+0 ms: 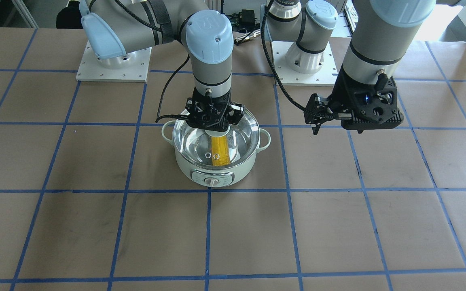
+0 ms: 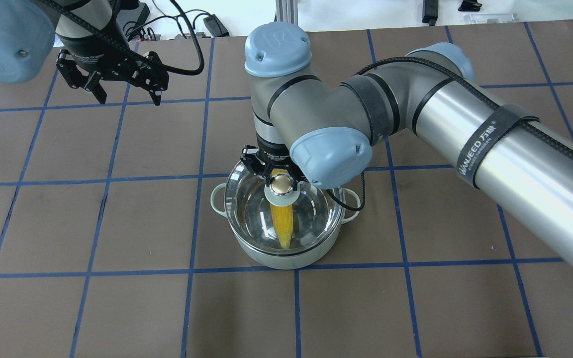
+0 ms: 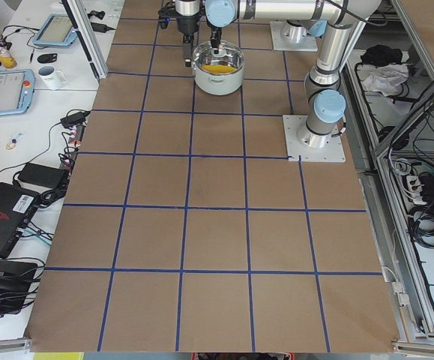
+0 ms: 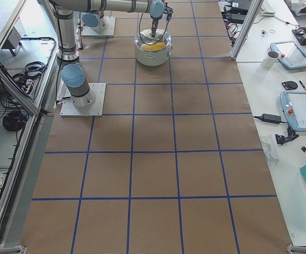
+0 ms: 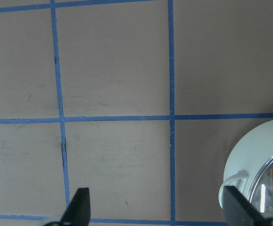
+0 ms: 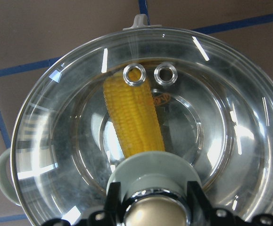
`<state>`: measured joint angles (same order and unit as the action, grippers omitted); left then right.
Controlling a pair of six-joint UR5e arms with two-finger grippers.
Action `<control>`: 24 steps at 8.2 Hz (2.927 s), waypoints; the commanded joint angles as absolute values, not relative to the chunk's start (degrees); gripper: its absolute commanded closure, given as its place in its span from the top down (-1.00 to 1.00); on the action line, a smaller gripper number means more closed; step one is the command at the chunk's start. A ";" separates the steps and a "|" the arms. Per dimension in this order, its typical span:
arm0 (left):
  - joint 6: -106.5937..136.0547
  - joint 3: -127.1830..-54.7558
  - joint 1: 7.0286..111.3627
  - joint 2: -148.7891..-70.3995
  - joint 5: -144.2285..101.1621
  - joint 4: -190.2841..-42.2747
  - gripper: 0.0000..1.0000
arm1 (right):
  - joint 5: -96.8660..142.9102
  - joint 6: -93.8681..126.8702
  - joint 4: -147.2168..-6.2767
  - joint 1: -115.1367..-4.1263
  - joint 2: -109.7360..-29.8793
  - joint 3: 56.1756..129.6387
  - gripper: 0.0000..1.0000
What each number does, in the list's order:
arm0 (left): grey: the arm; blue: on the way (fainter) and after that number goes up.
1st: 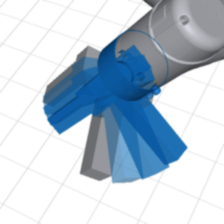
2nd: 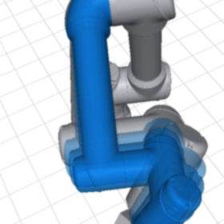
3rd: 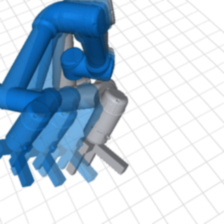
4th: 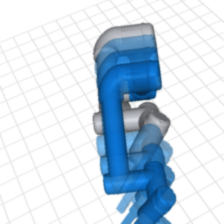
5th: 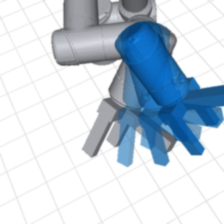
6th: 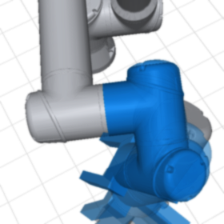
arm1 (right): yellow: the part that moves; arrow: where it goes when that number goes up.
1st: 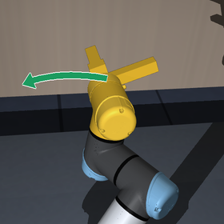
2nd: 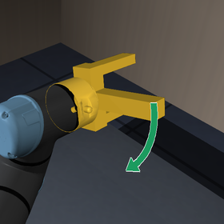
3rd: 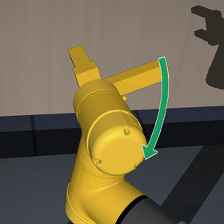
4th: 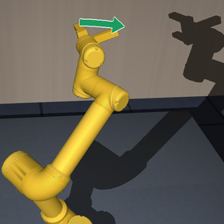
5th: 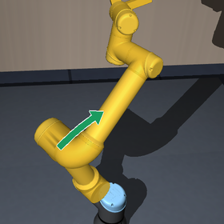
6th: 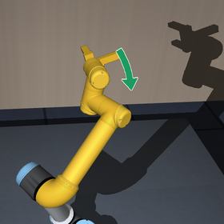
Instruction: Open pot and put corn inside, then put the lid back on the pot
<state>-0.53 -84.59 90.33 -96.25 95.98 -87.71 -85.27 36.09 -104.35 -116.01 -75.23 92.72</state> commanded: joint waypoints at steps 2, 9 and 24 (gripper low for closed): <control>-0.53 -84.64 90.26 -96.33 95.98 -87.71 1.00 | -84.73 36.12 -104.33 -116.02 -75.23 92.72 -0.58; -0.53 -84.55 90.26 -96.42 96.15 -88.42 1.00 | -84.91 35.51 -103.97 -116.02 -75.06 92.72 -0.56; -0.35 -84.46 90.26 -96.42 95.71 -89.56 1.00 | -85.25 33.92 -103.80 -116.02 -74.97 92.72 0.43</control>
<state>-0.41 -84.47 90.18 -96.46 95.71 -89.56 -85.33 34.30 -103.80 -116.02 -74.97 92.72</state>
